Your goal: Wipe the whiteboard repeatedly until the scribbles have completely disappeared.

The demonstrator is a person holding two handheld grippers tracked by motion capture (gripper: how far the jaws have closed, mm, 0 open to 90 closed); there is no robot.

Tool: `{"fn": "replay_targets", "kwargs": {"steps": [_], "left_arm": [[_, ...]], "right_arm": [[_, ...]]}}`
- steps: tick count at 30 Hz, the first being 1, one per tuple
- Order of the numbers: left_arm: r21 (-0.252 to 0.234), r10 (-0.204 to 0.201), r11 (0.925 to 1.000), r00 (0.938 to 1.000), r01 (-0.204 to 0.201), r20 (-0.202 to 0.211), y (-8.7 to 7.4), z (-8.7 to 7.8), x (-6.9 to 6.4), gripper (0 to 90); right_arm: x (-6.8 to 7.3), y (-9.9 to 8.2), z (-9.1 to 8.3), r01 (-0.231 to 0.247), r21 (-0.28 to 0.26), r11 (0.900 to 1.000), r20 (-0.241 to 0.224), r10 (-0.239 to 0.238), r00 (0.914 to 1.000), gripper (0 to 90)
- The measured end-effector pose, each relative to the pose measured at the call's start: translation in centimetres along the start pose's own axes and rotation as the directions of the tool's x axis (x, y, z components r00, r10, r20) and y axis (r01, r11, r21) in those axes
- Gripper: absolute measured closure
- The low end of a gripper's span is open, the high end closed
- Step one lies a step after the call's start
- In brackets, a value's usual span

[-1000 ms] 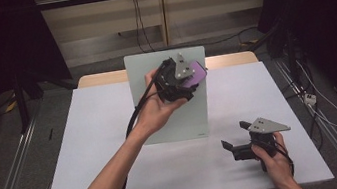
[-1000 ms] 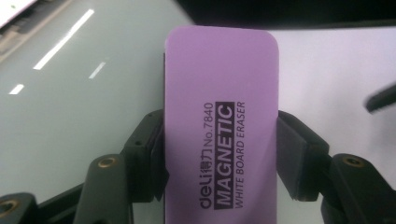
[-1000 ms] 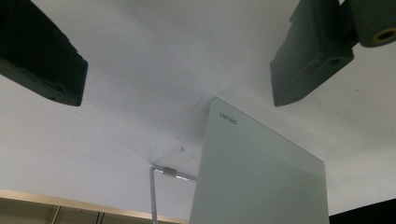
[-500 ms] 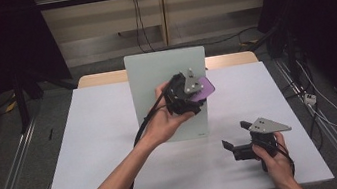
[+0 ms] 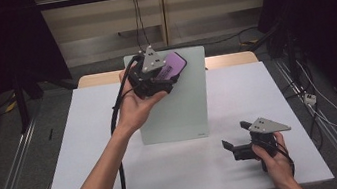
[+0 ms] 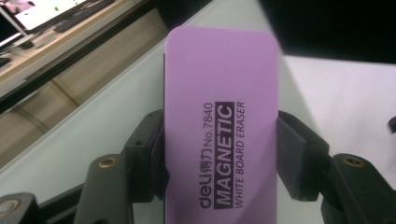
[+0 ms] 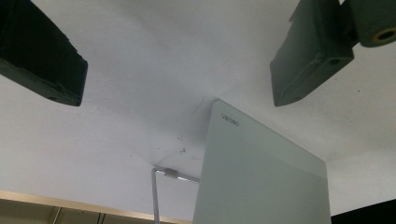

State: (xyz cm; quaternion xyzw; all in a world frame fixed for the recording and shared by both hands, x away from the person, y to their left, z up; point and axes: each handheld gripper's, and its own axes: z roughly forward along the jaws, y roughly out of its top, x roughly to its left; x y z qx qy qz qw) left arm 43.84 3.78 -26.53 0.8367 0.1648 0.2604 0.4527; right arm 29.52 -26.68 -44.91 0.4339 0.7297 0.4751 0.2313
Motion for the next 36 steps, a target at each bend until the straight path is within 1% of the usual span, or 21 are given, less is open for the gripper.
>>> {"fn": "replay_targets", "kwargs": {"steps": [2,5,7,9,10,12,15,18,20,21,22,23,24,25,27,28,29,31,33,34,36], "left_arm": [[0.006,0.009,0.9999,0.9999,-0.008,-0.011,-0.5,-0.5,0.4,40.8],[0.005,0.004,1.0000,0.9999,-0.004,-0.013,-1.3,-1.1,0.9,40.8],[0.016,0.015,0.9998,0.9998,-0.014,-0.017,-1.6,-1.5,1.1,40.8],[0.036,0.044,0.9984,0.9987,-0.043,-0.026,-2.0,-1.8,1.1,40.8],[0.039,0.045,0.9983,0.9986,-0.044,-0.026,-2.3,-1.9,1.2,40.8],[0.038,0.043,0.9984,0.9990,-0.042,-0.013,-3.0,-2.0,1.2,40.8],[0.053,0.058,0.9969,0.9983,-0.058,0.005,-4.0,-1.9,0.7,40.8],[0.085,0.087,0.9923,0.9957,-0.089,0.030,-4.8,-1.5,-0.2,40.7],[0.104,0.108,0.9880,0.9922,-0.114,0.063,-5.4,-0.9,-1.0,40.7],[0.123,0.123,0.9836,0.9890,-0.133,0.083,-5.7,-0.5,-1.5,40.7],[0.143,0.149,0.9766,0.9847,-0.161,0.091,-5.9,-0.3,-2.0,40.7],[0.152,0.159,0.9733,0.9826,-0.172,0.097,-6.1,0.0,-2.5,40.7],[0.165,0.154,0.9710,0.9807,-0.173,0.120,-6.4,0.3,-3.0,40.8],[0.174,0.161,0.9672,0.9764,-0.185,0.143,-6.9,0.7,-3.4,40.8],[0.178,0.183,0.9607,0.9683,-0.213,0.170,-7.9,1.2,-4.3,40.6],[0.188,0.178,0.9588,0.9666,-0.213,0.184,-8.3,1.5,-4.7,40.6],[0.193,0.177,0.9571,0.9635,-0.216,0.201,-8.7,1.7,-5.0,40.7],[0.205,0.162,0.9562,0.9612,-0.209,0.223,-9.2,2.0,-5.4,40.7],[0.226,0.180,0.9463,0.9569,-0.231,0.228,-9.5,2.1,-5.8,40.7],[0.236,0.179,0.9431,0.9552,-0.235,0.235,-9.8,2.2,-6.0,40.6],[0.254,0.172,0.9370,0.9498,-0.240,0.261,-10.3,2.4,-6.1,40.7]], "right_arm": [[0.0,0.0,0.0,0.003,0.002,1.0000,-0.002,-0.003,1.0000,3.9],[0.1,0.0,0.1,0.005,0.003,1.0000,-0.002,-0.005,1.0000,4.0],[0.2,0.0,0.2,0.008,0.005,1.0000,-0.004,-0.008,1.0000,4.0],[0.2,0.1,0.2,0.007,0.006,1.0000,-0.004,-0.007,1.0000,3.9],[0.2,0.1,0.2,0.007,0.006,1.0000,-0.005,-0.007,1.0000,3.9],[0.1,0.0,0.2,0.006,0.005,1.0000,-0.004,-0.006,1.0000,3.9],[0.1,0.0,0.2,0.004,0.005,1.0000,-0.001,-0.004,1.0000,3.9],[0.2,0.1,0.3,0.005,0.006,1.0000,-0.004,-0.005,1.0000,3.9],[0.2,0.1,0.3,0.005,0.005,1.0000,-0.004,-0.005,1.0000,3.9],[0.2,0.1,0.3,0.006,0.007,1.0000,-0.004,-0.006,1.0000,3.9],[0.2,0.1,0.3,0.005,0.008,1.0000,-0.002,-0.005,1.0000,4.0],[0.2,0.1,0.4,0.002,0.007,1.0000,-0.003,-0.002,1.0000,4.0],[0.2,0.1,0.4,0.001,0.006,1.0000,-0.003,-0.001,1.0000,4.0],[0.2,0.1,0.4,0.002,0.005,1.0000,-0.003,-0.002,1.0000,3.9],[0.3,0.1,0.4,0.003,0.005,1.0000,-0.002,-0.003,1.0000,3.9],[0.2,0.1,0.4,0.002,0.004,1.0000,-0.004,-0.002,1.0000,3.9],[0.2,0.1,0.4,0.002,0.005,1.0000,-0.005,-0.002,1.0000,3.9],[0.1,0.1,0.5,-0.002,0.007,1.0000,-0.003,0.002,1.0000,3.9],[0.1,0.1,0.5,-0.002,0.010,0.9999,-0.005,0.002,1.0000,4.0],[0.2,0.1,0.4,-0.003,0.007,1.0000,-0.007,0.003,1.0000,3.9],[0.2,0.1,0.4,0.000,0.006,1.0000,-0.003,0.000,1.0000,3.6]]}}
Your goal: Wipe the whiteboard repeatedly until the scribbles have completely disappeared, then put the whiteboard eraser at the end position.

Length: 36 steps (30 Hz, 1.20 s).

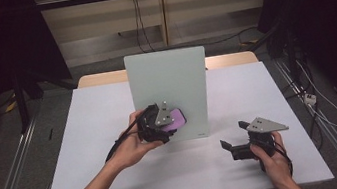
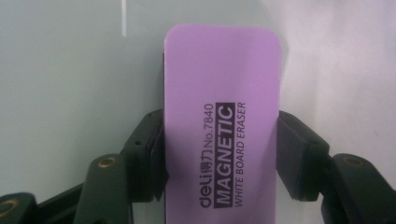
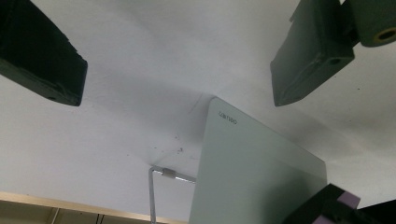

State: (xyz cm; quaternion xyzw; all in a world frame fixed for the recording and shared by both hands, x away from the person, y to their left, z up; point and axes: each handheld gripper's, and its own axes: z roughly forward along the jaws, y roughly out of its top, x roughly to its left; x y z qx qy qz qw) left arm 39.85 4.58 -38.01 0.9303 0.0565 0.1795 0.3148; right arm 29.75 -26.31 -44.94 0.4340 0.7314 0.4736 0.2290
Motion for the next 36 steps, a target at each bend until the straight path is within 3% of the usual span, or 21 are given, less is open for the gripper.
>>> {"fn": "replay_targets", "kwargs": {"steps": [2,8,13,19,24,31,36], "left_arm": [[0.006,0.001,1.0000,1.0000,-0.001,0.007,-0.2,0.1,-0.1,40.7],[-0.044,-0.008,0.9990,0.9998,0.008,0.016,-0.7,-1.2,-0.6,40.8],[-0.079,-0.056,0.9951,0.9978,0.059,0.036,-1.3,-2.0,-1.2,40.7],[-0.124,-0.152,0.9793,0.9858,0.160,0.072,-2.4,-2.2,-0.9,40.7],[-0.137,-0.173,0.9732,0.9807,0.185,0.090,-2.7,-2.9,-0.6,40.7],[-0.148,-0.206,0.9627,0.9680,0.227,0.143,-3.1,-3.5,-0.2,40.7],[-0.134,-0.206,0.9637,0.9624,0.231,0.178,-3.2,-3.6,-0.2,40.7]], "right_arm": [[-0.1,0.0,0.1,-0.009,0.003,1.0000,0.004,0.009,1.0000,3.6],[0.0,0.0,0.1,0.001,0.004,1.0000,0.001,-0.001,1.0000,3.7],[0.0,0.0,-0.1,0.003,-0.001,1.0000,0.002,-0.003,1.0000,3.7],[0.0,-0.1,-0.2,0.005,-0.003,1.0000,0.002,-0.005,1.0000,3.7],[0.0,-0.1,-0.2,0.003,-0.005,1.0000,0.000,-0.003,1.0000,3.7],[0.0,0.0,0.0,0.000,-0.002,1.0000,0.006,0.000,1.0000,3.6],[0.1,0.0,0.1,-0.009,0.004,1.0000,0.008,0.009,0.9999,3.7]]}}
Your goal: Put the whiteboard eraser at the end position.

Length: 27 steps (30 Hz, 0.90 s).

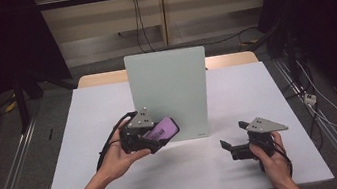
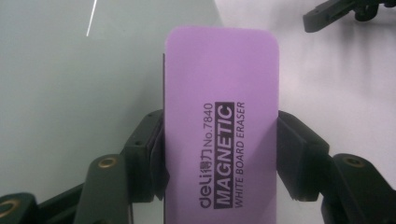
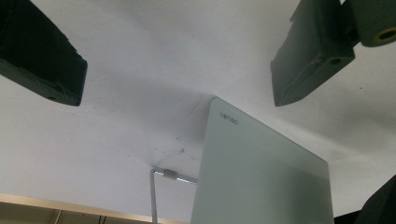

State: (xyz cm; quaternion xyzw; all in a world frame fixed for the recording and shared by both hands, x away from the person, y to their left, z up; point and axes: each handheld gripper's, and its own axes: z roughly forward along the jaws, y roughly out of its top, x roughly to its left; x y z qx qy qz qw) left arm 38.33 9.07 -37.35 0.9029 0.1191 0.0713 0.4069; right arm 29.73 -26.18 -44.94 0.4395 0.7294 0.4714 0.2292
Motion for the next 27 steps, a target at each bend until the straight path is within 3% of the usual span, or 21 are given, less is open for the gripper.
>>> {"fn": "replay_targets", "kwargs": {"steps": [10,21,27], "left_arm": [[0.029,-0.009,0.9995,0.9977,0.007,0.067,0.5,0.6,-0.6,40.7],[0.066,0.017,0.9975,0.9955,-0.023,0.093,0.9,0.9,-1.4,40.7],[0.071,0.013,0.9972,0.9950,-0.020,0.099,1.0,1.3,-1.5,40.7]], "right_arm": [[-0.3,-0.2,-0.3,0.003,-0.005,1.0000,0.000,-0.003,1.0000,3.7],[-0.3,-0.1,-0.3,0.007,-0.010,0.9999,-0.009,-0.007,0.9999,3.7],[-0.4,-0.2,-0.3,-0.001,-0.011,0.9999,-0.006,0.001,1.0000,3.6]]}}
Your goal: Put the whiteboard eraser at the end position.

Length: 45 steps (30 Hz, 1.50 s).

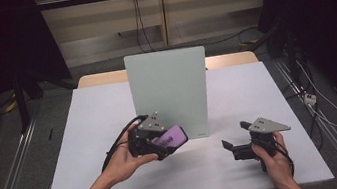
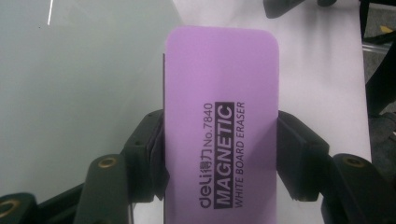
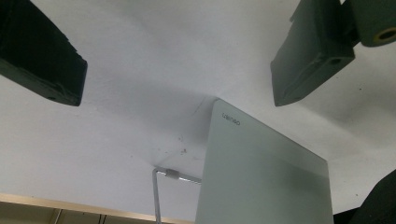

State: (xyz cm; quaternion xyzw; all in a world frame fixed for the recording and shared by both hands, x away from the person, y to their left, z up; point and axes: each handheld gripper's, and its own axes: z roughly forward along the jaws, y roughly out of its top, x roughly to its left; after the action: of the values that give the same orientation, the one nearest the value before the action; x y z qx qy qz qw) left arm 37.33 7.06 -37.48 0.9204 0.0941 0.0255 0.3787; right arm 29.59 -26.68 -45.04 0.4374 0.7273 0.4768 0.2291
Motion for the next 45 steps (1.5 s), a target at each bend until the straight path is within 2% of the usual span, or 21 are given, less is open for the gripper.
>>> {"fn": "replay_targets", "kwargs": {"steps": [6,8,11,12,14,15,16,21,22,23,24,25,26,27,28,29,31,34,37,42,45], "left_arm": [[0.041,0.021,0.9989,0.9996,-0.022,0.018,0.2,1.1,-0.2,40.7],[0.062,0.028,0.9976,0.9988,-0.030,0.041,0.3,1.3,-0.3,40.7],[0.064,0.027,0.9975,0.9978,-0.031,0.061,0.4,1.4,-0.4,40.7],[0.069,0.030,0.9971,0.9986,-0.033,0.043,0.4,1.5,-0.5,40.7],[0.081,0.031,0.9961,0.9980,-0.035,0.055,0.4,1.6,-0.6,40.7],[0.108,0.037,0.9933,0.9987,-0.041,0.035,0.4,1.6,-0.8,40.7],[0.090,0.023,0.9955,0.9969,-0.030,0.075,0.3,1.8,-0.7,40.7],[0.109,0.022,0.9936,0.9970,-0.030,0.075,0.2,2.3,-1.1,40.7],[0.144,0.037,0.9886,0.9975,-0.045,0.061,0.3,2.3,-1.2,40.7],[0.133,0.027,0.9905,0.9971,-0.036,0.071,0.3,2.5,-1.3,40.7],[0.152,0.032,0.9874,0.9974,-0.042,0.065,0.4,2.5,-1.3,40.7],[0.108,0.017,0.9938,0.9952,-0.027,0.096,0.1,2.9,-1.3,40.7],[0.144,0.026,0.9888,0.9952,-0.040,0.095,0.3,2.9,-1.3,40.7],[0.139,0.011,0.9900,0.9958,-0.024,0.091,0.2,3.1,-1.4,40.7],[0.159,0.022,0.9867,0.9962,-0.035,0.085,0.3,3.2,-1.3,40.7],[0.165,0.020,0.9856,0.9948,-0.037,0.100,0.3,3.4,-1.2,40.7],[0.174,0.014,0.9843,0.9955,-0.030,0.094,0.4,3.8,-1.2,40.7],[0.182,0.010,0.9827,0.9935,-0.031,0.113,0.6,4.3,-1.3,40.7],[0.204,0.010,0.9783,0.9921,-0.036,0.125,0.8,4.7,-1.4,40.7],[0.236,-0.002,0.9715,0.9935,-0.025,0.114,0.8,5.7,-1.6,40.7],[0.269,-0.007,0.9627,0.9915,-0.029,0.130,0.7,6.1,-1.2,40.7]], "right_arm": [[-0.1,-0.1,-0.2,-0.005,-0.002,1.0000,0.002,0.005,1.0000,3.6],[-0.1,-0.1,-0.3,-0.007,-0.003,1.0000,0.007,0.007,1.0000,3.6],[-0.1,-0.1,-0.4,-0.011,-0.004,0.9999,0.009,0.011,0.9999,3.6],[-0.1,-0.1,-0.3,-0.011,-0.003,0.9999,0.009,0.011,0.9999,3.6],[-0.1,-0.1,-0.2,-0.004,0.001,1.0000,0.009,0.004,1.0000,3.7],[-0.1,-0.1,-0.2,-0.003,0.001,1.0000,0.009,0.003,1.0000,3.6],[0.0,0.0,-0.2,-0.002,0.001,1.0000,0.010,0.002,1.0000,3.6],[0.2,0.1,-0.2,0.004,-0.001,1.0000,0.009,-0.004,1.0000,3.6],[0.2,0.1,-0.2,0.004,-0.001,1.0000,0.010,-0.004,0.9999,3.6],[0.2,0.1,-0.2,0.005,0.000,1.0000,0.010,-0.005,0.9999,3.6],[0.2,0.1,-0.2,0.005,0.001,1.0000,0.009,-0.005,0.9999,3.6],[0.2,0.1,-0.1,0.006,0.002,1.0000,0.008,-0.006,0.9999,3.6],[0.2,0.1,-0.1,0.006,0.001,1.0000,0.008,-0.006,0.9999,3.7],[0.2,0.1,-0.1,0.005,0.001,1.0000,0.007,-0.005,1.0000,3.6],[0.2,0.1,-0.1,0.006,0.001,1.0000,0.007,-0.006,1.0000,3.6],[0.2,0.1,-0.1,0.005,0.002,1.0000,0.007,-0.005,1.0000,3.6],[0.2,0.1,-0.1,0.005,0.001,1.0000,0.007,-0.005,1.0000,3.6],[0.2,0.1,-0.1,0.013,0.000,0.9999,0.003,-0.013,0.9999,3.6],[0.2,0.1,0.0,0.012,0.002,0.9999,0.003,-0.012,0.9999,3.7],[0.3,0.2,0.0,0.016,0.002,0.9999,-0.002,-0.016,0.9999,3.6],[0.3,0.2,0.0,0.016,0.001,0.9999,-0.002,-0.016,0.9999,3.6]]}}
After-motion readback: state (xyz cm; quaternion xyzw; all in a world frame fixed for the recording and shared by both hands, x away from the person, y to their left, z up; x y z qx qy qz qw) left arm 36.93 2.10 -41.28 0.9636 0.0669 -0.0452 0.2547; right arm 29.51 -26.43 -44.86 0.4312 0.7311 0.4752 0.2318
